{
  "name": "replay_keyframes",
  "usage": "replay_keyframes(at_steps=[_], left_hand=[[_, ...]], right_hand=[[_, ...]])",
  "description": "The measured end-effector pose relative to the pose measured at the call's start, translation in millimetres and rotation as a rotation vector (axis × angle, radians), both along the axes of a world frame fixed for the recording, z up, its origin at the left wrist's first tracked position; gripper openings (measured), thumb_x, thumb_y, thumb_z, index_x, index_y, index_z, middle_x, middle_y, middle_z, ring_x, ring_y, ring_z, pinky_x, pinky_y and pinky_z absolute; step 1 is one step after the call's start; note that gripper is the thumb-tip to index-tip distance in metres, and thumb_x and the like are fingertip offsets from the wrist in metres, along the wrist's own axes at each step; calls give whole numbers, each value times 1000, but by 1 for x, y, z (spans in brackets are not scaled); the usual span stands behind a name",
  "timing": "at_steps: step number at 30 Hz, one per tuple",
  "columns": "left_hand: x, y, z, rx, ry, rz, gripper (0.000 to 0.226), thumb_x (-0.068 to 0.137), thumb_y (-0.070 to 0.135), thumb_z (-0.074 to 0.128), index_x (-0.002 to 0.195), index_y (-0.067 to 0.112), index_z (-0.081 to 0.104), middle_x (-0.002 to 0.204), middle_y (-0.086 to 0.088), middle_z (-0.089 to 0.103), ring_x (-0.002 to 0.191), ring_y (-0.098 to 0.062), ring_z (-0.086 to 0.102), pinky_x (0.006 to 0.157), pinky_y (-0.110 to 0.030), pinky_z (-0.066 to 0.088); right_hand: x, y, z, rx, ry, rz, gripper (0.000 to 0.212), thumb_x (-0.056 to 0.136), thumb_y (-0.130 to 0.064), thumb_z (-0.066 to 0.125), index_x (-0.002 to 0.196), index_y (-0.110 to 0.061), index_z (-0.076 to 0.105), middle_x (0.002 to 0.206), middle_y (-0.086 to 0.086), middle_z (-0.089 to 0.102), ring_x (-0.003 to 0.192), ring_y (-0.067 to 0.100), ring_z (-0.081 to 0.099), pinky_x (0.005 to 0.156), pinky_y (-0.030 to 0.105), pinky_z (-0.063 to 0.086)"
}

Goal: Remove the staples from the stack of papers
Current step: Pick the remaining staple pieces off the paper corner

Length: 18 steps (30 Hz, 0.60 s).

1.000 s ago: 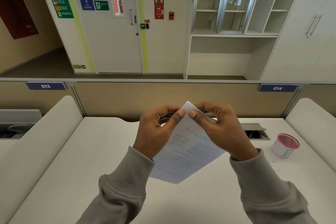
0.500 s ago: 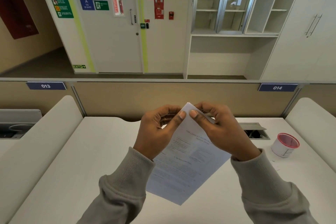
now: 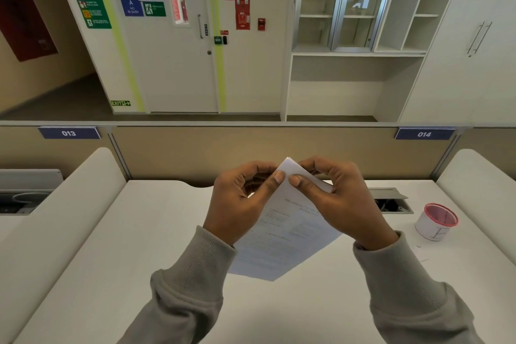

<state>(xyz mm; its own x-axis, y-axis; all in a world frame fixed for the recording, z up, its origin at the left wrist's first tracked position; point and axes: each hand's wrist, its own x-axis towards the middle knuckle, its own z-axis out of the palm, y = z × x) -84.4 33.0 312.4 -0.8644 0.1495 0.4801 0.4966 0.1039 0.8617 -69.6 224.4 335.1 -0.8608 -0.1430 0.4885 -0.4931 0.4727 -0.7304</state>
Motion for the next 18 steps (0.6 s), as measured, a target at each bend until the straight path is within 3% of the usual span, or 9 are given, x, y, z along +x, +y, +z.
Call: replay_keyframes(at_steps=[11,18], left_hand=[[4,-3,6,-35,-78,-67,20,93,35,67,103,19,75,95,-1,76,91,-27,73,74,-52,62],[8,-3,9,3,-152,-119,20,92,30,67,101,14,73,95,-6,75,88,-26,74,76,-52,62]], right_hand=[[3,0,1,21,-32,57,18,93,-36,59,98,-22,71,88,-9,71,85,16,69,66,29,58],[6,-1,0,61,-65,65,22,93,-43,54,98,-24,65,88,-7,69,84,16,68,64,34,59]])
